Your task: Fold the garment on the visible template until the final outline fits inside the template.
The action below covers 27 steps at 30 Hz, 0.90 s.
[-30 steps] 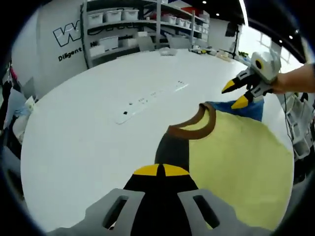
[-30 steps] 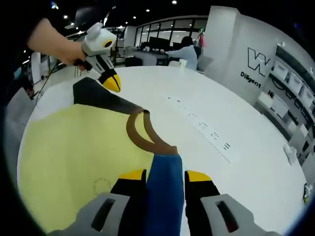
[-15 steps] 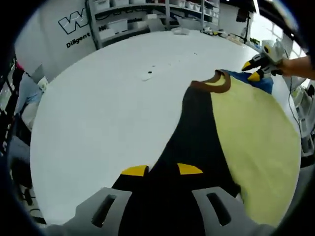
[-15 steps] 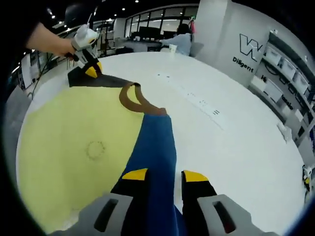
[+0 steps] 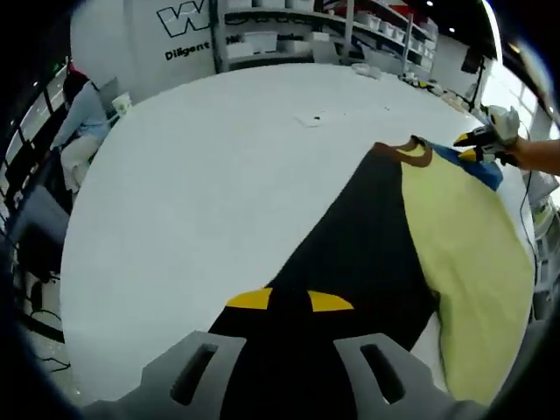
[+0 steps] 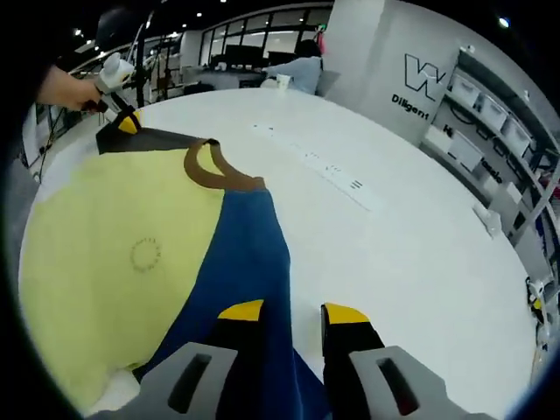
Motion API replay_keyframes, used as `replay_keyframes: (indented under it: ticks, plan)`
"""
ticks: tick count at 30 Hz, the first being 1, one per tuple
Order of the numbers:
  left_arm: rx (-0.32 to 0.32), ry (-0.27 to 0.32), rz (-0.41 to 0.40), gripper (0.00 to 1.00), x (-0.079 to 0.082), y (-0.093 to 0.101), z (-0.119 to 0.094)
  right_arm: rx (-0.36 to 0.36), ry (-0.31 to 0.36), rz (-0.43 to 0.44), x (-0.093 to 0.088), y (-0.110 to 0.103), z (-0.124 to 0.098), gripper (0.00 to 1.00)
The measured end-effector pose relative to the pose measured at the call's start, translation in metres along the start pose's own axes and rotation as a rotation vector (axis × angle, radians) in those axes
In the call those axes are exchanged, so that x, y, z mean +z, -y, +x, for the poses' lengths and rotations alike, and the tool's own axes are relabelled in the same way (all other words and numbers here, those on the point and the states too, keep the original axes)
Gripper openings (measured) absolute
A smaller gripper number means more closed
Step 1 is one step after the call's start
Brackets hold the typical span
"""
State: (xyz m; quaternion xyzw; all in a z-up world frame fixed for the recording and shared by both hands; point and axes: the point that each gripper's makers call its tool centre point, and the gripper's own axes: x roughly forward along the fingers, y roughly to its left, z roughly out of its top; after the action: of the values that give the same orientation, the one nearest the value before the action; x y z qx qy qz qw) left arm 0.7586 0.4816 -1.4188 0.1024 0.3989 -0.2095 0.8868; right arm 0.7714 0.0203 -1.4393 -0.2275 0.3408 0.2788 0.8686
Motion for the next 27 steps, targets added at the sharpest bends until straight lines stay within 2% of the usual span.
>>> replay_keyframes:
  ticks: [1,3,6,7,9,11,13,18,24,27]
  plan:
    - [0.038,0.024,-0.024,0.19,0.001,-0.011,-0.009,0.004,0.004,0.002,0.001,-0.001,-0.002,0.18]
    - [0.068,0.026,-0.065,0.22,-0.006,-0.026,-0.019,0.004,0.015,-0.018,0.003,-0.004,-0.006,0.19]
    - [0.13,-0.004,-0.137,0.26,-0.029,-0.059,-0.036,0.009,0.018,-0.027,0.001,-0.007,-0.011,0.21]
    - [0.131,-0.001,-0.148,0.26,-0.031,-0.062,-0.038,0.01,0.021,-0.028,0.001,-0.008,-0.013,0.21]
    - [0.136,-0.004,-0.238,0.26,-0.043,-0.071,-0.047,0.012,0.026,-0.026,0.0,-0.011,-0.016,0.21]
    - [0.09,-0.012,-0.322,0.26,-0.053,-0.066,-0.049,0.011,0.035,-0.021,-0.001,-0.014,-0.02,0.2]
    - [0.044,-0.027,-0.335,0.28,-0.06,-0.053,-0.048,0.013,0.037,-0.023,-0.002,-0.017,-0.022,0.2]
    - [0.015,-0.027,-0.39,0.26,-0.063,-0.035,-0.042,0.013,0.036,-0.016,-0.006,-0.024,-0.028,0.2]
    - [0.02,-0.016,-0.376,0.05,-0.057,-0.026,-0.039,0.016,0.04,-0.014,-0.005,-0.031,-0.033,0.2]
    - [0.036,0.024,-0.361,0.04,-0.046,-0.023,-0.042,0.014,0.047,-0.013,-0.003,-0.034,-0.036,0.2]
